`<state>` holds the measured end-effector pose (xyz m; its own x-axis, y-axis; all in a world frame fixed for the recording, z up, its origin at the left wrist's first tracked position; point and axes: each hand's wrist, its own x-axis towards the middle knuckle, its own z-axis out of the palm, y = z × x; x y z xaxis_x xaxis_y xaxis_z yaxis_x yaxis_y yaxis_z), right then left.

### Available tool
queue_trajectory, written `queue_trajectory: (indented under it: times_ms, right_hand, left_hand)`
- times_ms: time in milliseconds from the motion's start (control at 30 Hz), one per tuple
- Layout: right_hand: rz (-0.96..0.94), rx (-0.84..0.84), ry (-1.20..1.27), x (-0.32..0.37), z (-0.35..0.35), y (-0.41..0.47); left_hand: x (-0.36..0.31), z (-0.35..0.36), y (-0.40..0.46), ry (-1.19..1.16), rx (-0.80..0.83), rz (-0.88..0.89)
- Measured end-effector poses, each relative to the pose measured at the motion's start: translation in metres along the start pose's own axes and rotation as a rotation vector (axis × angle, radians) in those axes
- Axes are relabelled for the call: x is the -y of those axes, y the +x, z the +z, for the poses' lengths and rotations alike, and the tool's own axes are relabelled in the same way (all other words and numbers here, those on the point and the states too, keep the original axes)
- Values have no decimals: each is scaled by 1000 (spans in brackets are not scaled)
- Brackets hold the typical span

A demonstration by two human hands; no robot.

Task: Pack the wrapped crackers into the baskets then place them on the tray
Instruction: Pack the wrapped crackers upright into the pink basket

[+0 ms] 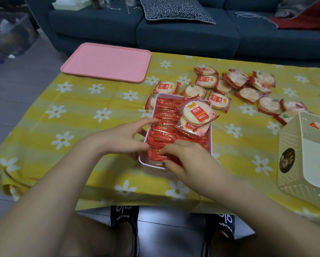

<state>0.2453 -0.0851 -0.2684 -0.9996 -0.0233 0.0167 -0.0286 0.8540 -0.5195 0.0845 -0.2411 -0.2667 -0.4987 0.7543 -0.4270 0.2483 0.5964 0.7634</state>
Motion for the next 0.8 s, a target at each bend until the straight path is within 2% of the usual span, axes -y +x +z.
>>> queue_trajectory:
  times_ms: [167, 333, 433, 600, 800]
  right_hand:
    - [107, -5, 105, -4, -2, -3]
    - [275, -38, 362, -11, -3, -2]
    - [283, -80, 350, -10, 5, -1]
    - [276, -58, 210, -11, 2, -3]
    - [317, 37, 274, -13, 9, -1]
  left_hand:
    - [-7, -2, -13, -117, 81, -58]
    - [-4, 3, -12, -30, 81, -39]
    - [-5, 4, -8, -27, 70, -35]
    - [-3, 3, -8, -23, 78, -46]
    - [-3, 5, -7, 73, 61, -40]
